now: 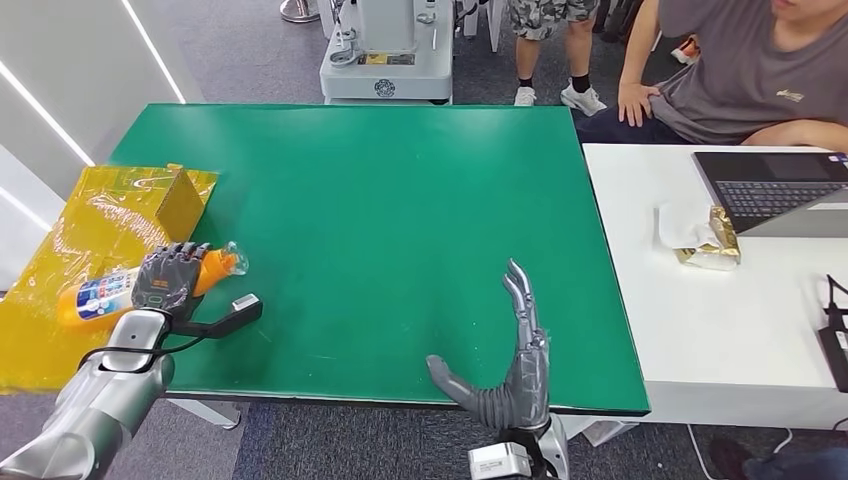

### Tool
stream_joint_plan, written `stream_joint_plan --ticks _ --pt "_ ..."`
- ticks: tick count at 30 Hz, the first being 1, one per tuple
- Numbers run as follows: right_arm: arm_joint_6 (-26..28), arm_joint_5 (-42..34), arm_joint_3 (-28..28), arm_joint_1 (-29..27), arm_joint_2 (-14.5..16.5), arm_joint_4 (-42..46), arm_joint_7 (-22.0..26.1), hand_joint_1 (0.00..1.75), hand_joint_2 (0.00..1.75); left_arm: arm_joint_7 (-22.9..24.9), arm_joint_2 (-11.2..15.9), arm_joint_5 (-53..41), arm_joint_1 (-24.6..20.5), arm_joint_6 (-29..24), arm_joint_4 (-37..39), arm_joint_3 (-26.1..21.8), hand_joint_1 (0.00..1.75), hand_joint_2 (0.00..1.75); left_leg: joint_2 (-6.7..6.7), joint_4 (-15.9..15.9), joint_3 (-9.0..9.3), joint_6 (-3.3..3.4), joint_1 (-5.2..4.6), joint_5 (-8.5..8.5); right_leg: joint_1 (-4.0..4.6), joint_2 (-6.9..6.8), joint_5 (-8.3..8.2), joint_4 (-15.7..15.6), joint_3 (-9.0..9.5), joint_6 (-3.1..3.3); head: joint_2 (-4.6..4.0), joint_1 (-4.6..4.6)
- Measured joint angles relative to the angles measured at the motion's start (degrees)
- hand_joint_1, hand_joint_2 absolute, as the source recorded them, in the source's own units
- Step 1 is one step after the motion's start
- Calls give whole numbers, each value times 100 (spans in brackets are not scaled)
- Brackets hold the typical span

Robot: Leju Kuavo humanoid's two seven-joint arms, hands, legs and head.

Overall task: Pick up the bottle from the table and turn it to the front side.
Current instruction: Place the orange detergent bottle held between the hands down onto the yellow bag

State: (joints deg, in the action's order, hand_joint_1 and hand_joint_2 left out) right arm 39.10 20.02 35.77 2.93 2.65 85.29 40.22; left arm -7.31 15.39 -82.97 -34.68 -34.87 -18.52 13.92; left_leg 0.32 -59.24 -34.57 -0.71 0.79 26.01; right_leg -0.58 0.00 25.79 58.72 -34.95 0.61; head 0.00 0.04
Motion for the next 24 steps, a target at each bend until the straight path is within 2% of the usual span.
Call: stream_joint_plan --ticks 17,21,24 --pt "0 -201 164 102 -230 -20 0 0 175 97 44 -42 4 -52 96 -26 175 175 -1 0 -1 0 0 0 0 -1 0 0 -1 0 0 0" --pt "1 -197 181 104 -244 -20 0 0 175 122 44 -49 4 -38 105 -26 3 175 -1 0 -1 0 0 0 0 -1 0 0 -1 0 0 0" --pt "0 -179 182 101 -254 -19 0 0 175 278 37 -118 1 75 119 -28 0 175 0 0 -1 0 0 0 0 -1 0 0 -2 0 0 -1"
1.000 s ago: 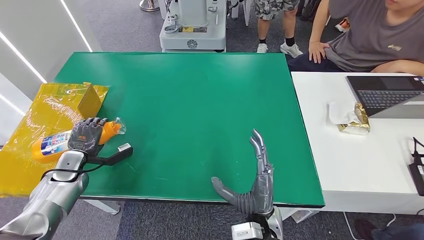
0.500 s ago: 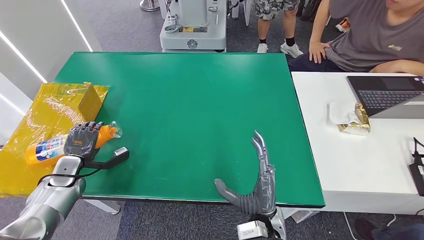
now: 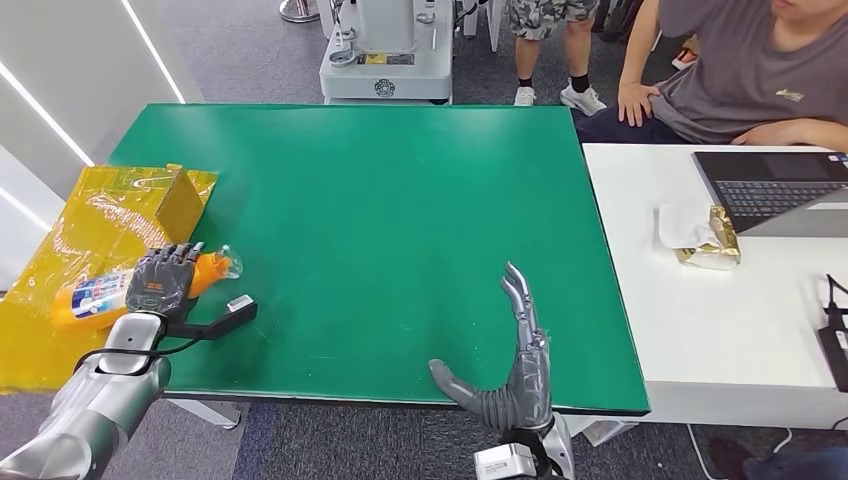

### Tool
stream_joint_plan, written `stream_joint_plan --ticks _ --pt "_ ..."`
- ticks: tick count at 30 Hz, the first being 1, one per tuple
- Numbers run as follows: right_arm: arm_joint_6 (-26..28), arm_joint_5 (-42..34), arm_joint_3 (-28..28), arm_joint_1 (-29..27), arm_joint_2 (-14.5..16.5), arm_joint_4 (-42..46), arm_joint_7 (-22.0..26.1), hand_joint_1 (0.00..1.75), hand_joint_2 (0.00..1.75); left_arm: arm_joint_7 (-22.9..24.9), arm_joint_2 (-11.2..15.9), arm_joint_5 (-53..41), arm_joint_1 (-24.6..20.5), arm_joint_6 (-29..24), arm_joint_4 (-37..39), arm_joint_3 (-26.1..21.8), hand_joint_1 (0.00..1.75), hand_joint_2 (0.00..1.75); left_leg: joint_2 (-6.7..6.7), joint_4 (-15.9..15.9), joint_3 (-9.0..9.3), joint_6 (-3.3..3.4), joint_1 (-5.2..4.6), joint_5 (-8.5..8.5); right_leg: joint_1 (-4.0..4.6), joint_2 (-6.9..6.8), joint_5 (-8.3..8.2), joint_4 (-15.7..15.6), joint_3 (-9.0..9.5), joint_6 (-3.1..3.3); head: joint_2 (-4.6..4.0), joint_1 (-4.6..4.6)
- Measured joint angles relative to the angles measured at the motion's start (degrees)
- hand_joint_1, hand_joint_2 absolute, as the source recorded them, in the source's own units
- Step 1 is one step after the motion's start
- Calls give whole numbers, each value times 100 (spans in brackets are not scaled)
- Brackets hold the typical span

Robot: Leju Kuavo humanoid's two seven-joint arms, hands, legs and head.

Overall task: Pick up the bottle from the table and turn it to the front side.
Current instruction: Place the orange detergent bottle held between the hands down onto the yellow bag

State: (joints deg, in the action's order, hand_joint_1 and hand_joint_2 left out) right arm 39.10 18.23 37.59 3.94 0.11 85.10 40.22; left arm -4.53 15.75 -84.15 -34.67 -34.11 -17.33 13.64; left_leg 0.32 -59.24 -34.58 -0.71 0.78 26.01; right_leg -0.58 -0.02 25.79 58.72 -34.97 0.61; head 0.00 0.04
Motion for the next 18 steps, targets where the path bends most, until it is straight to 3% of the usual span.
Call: stream_joint_plan --ticks 7,18 --pt "0 113 -2 -112 -12 47 0 0 175 269 -72 -150 -5 168 13 -5 0 175 0 0 0 0 -1 0 0 0 0 -1 -2 0 0 1" --pt "1 201 -11 -263 -13 165 0 0 175 426 -159 -216 -116 -140 13 -222 0 175 2 0 0 0 0 0 0 2 -1 0 -2 1 0 1"
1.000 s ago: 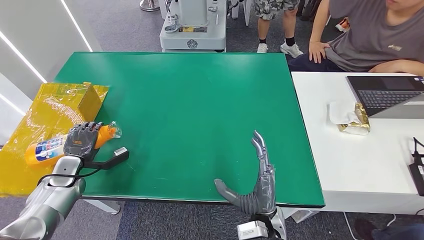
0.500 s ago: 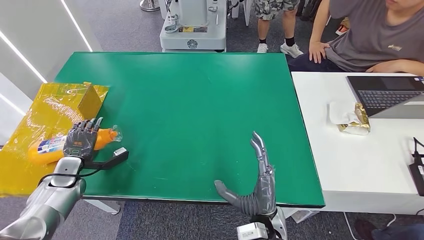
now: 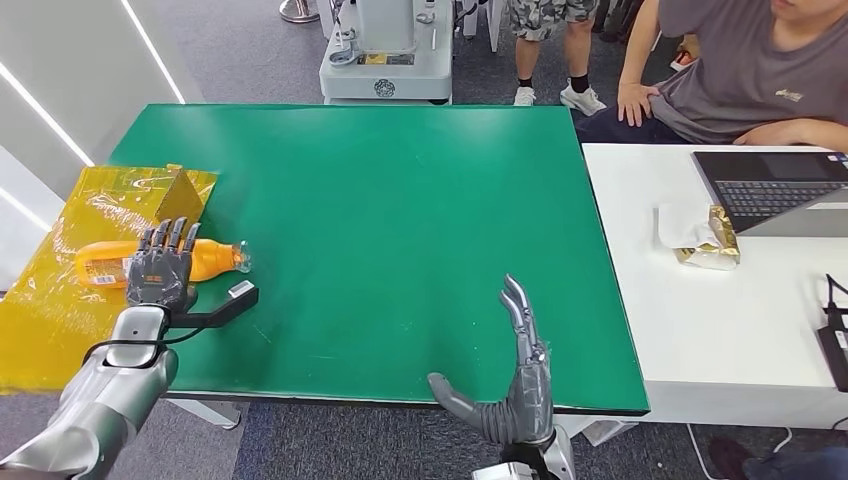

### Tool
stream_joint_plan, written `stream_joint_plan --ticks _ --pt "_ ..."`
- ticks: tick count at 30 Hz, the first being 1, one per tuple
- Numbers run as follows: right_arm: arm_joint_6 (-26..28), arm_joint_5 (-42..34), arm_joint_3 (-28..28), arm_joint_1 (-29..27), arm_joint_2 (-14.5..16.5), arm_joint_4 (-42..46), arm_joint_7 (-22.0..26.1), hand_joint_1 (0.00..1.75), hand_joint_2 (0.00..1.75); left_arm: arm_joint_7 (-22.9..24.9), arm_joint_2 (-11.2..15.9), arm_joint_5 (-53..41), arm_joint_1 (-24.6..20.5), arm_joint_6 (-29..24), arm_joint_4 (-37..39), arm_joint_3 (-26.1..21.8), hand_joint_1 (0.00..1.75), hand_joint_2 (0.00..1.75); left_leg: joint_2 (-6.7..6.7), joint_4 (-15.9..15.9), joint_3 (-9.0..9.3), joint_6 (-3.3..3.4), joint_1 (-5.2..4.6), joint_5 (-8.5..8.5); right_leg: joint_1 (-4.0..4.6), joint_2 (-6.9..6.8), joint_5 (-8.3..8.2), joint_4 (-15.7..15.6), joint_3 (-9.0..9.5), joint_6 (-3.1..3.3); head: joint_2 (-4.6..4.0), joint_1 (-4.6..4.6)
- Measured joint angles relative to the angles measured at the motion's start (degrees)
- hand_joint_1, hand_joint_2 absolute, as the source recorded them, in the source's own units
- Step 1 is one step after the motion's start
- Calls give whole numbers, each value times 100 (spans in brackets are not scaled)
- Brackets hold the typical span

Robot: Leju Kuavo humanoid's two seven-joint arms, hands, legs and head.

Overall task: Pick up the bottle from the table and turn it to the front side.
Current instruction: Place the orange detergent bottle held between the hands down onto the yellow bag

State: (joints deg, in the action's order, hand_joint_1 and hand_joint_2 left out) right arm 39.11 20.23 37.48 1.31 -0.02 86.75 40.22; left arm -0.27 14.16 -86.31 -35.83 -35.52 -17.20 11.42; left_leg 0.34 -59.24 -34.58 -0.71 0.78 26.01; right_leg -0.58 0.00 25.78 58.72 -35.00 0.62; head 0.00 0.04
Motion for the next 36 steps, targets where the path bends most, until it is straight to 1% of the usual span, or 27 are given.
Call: stream_joint_plan --ticks 4,6,9,10,12,14,16,17,18,20,21,22,24,26,27,28,29,31,33,35,36 --pt "-1 -21 -1 0 0 11 0 0 175 -56 5 89 52 -322 -117 -197 0 175 0 0 0 0 0 0 0 1 0 0 0 0 0 0" --pt "0 -32 -2 0 0 11 0 0 175 -343 -11 200 182 -391 -462 -440 0 175 1 0 0 0 0 0 0 2 0 0 -2 0 0 0" --pt "0 -65 -2 3 1 11 0 0 175 -1186 -129 309 460 -428 -1351 -1223 0 175 4 0 -3 0 -1 1 0 6 0 0 -5 0 0 -1" --pt "0 -80 -2 3 1 11 0 0 175 -1359 -175 326 525 -438 -1607 -1512 0 175 5 0 -4 -1 -1 1 0 7 0 0 -6 0 0 -1" --pt "0 -102 -3 3 2 11 0 0 175 -1468 -245 342 608 -445 -1977 -1960 0 175 6 0 -4 -3 -1 3 0 8 0 0 -6 0 0 0" --pt "0 -104 -3 4 2 11 0 0 175 -1525 -286 346 678 -445 -2244 -2248 0 175 2 0 -4 -4 0 3 0 4 1 0 -6 0 0 0" --pt "0 -111 -2 6 2 11 0 0 175 -1796 -354 430 739 -445 -2483 -2492 0 175 0 0 -5 -4 1 2 0 0 1 0 -6 1 0 1" --pt "-1 -128 -2 10 2 11 0 0 175 -2211 -430 610 759 -446 -2643 -2686 0 175 0 0 -6 -4 2 1 1 0 1 0 -5 1 0 0" --pt "-1 -155 -2 21 2 11 0 0 175 -2749 -534 935 777 -447 -2842 -2930 0 175 1 0 -6 -5 2 1 1 2 -1 0 -5 2 0 0" --pt "-1 -225 2 53 4 10 0 0 175 -3713 -742 1984 831 -448 -3311 -3389 0 175 12 0 -4 -6 1 2 1 12 -4 0 -6 6 0 -1" --pt "-1 -265 5 70 4 9 0 0 175 -3910 -818 2630 875 -450 -3563 -3506 0 175 18 0 -3 -6 1 2 1 18 -6 0 -8 9 0 -1" --pt "-1 -302 10 90 5 7 0 0 175 -3966 -877 3307 928 -453 -3824 -3550 0 175 21 -1 -3 -6 1 3 1 21 -6 0 -9 9 0 0" --pt "-1 -397 32 149 6 -9 0 0 175 -3977 -976 4720 1024 -459 -4345 -3502 0 175 12 -1 -4 -6 1 3 1 13 -5 -1 -10 8 0 -1" --pt "-1 -514 68 241 6 -38 0 0 175 -3992 -1035 6287 1088 -371 -4769 -3274 0 175 1 -2 -5 -6 1 2 1 0 -3 -2 -9 6 0 -1" --pt "-1 -576 88 291 5 -55 0 0 175 -3996 -1055 7088 1110 -220 -4934 -3077 0 175 -3 -2 -5 -5 1 2 1 -5 -3 -3 -8 6 0 0" --pt "-1 -637 110 344 5 -72 0 0 175 -3997 -1085 7785 1125 57 -5060 -2850 0 175 -8 -2 -6 -4 1 0 1 -13 -3 -3 -5 6 0 0" --pt "-1 -693 137 396 6 -91 0 0 175 -3997 -1122 8342 1134 469 -5145 -2604 0 175 -14 -1 -6 -3 1 -1 1 -20 -3 -4 -2 6 0 -1" --pt "-1 -803 201 503 7 -126 0 0 175 -3997 -1245 8907 1148 1505 -5194 -2169 0 175 -19 -1 -7 -3 0 -3 1 -29 -5 -4 2 6 0 -1" --pt "-1 -923 273 614 7 -163 0 0 175 -3997 -1389 9107 1168 2386 -5160 -1773 0 175 -16 -2 -6 -4 -3 -5 -1 -24 -10 -4 3 6 0 -1" --pt "-1 -1055 345 732 13 -207 0 0 175 -3997 -1572 9238 1218 2968 -5103 -1379 0 175 -14 -3 -5 -4 -8 -6 -6 -19 -13 -4 2 5 0 -1" --pt "-2 -1120 379 793 21 -233 0 0 175 -3997 -1688 9293 1262 3142 -5073 -1189 0 175 -14 -3 -4 -3 -10 -6 -9 -18 -13 -4 2 4 0 -1"
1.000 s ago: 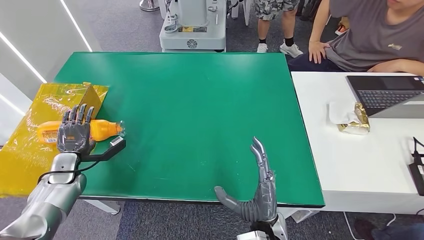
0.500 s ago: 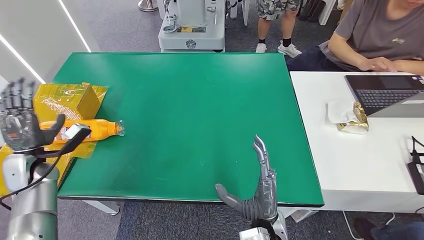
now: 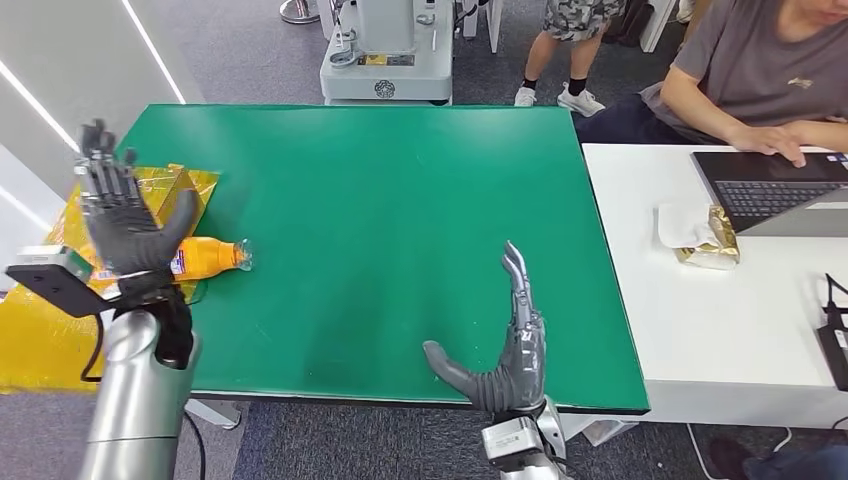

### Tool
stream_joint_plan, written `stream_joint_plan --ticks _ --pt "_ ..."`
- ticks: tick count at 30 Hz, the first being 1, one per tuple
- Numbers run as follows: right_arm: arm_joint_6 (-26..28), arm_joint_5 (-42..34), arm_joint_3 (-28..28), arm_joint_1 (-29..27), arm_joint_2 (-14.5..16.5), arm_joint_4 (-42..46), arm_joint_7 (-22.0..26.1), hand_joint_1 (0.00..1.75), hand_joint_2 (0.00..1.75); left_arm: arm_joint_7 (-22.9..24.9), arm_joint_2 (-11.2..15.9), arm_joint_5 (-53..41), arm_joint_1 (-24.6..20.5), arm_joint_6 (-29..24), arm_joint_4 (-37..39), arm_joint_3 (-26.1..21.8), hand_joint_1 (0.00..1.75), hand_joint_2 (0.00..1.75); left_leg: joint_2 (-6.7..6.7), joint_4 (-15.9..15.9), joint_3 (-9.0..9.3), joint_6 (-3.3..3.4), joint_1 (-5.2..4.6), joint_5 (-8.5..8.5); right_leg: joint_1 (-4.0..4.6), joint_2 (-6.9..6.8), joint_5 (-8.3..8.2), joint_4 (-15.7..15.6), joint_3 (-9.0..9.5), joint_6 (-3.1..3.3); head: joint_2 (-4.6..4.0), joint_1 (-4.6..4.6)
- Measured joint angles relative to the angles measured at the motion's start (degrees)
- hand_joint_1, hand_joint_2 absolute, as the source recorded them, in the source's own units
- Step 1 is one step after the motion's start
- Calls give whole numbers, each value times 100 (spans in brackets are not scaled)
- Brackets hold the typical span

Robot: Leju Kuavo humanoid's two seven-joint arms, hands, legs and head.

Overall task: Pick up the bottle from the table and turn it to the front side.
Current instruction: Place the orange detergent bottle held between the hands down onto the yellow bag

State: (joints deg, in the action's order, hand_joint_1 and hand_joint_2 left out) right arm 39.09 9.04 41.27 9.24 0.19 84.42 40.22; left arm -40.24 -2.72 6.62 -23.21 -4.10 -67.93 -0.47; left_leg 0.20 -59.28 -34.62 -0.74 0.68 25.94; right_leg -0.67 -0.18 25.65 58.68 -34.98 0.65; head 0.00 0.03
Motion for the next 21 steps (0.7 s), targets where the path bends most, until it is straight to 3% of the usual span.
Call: stream_joint_plan --ticks 7,11,21 --pt "-7 -244 118 298 102 -186 0 0 175 1 -738 164 336 140 162 923 0 175 -1 -1 -4 4 -1 6 -3 1 3 -2 -3 -2 0 2" --pt "-25 -322 94 351 262 -331 0 0 175 30 -1056 281 607 -247 167 1203 0 175 -1 1 -4 4 2 6 -2 1 6 -1 -6 -3 0 1" --pt "-31 -303 -214 120 548 -406 0 0 175 102 -1305 161 821 -488 -22 1364 0 175 -1 3 -4 4 2 6 -1 0 7 -1 -6 -2 0 1"
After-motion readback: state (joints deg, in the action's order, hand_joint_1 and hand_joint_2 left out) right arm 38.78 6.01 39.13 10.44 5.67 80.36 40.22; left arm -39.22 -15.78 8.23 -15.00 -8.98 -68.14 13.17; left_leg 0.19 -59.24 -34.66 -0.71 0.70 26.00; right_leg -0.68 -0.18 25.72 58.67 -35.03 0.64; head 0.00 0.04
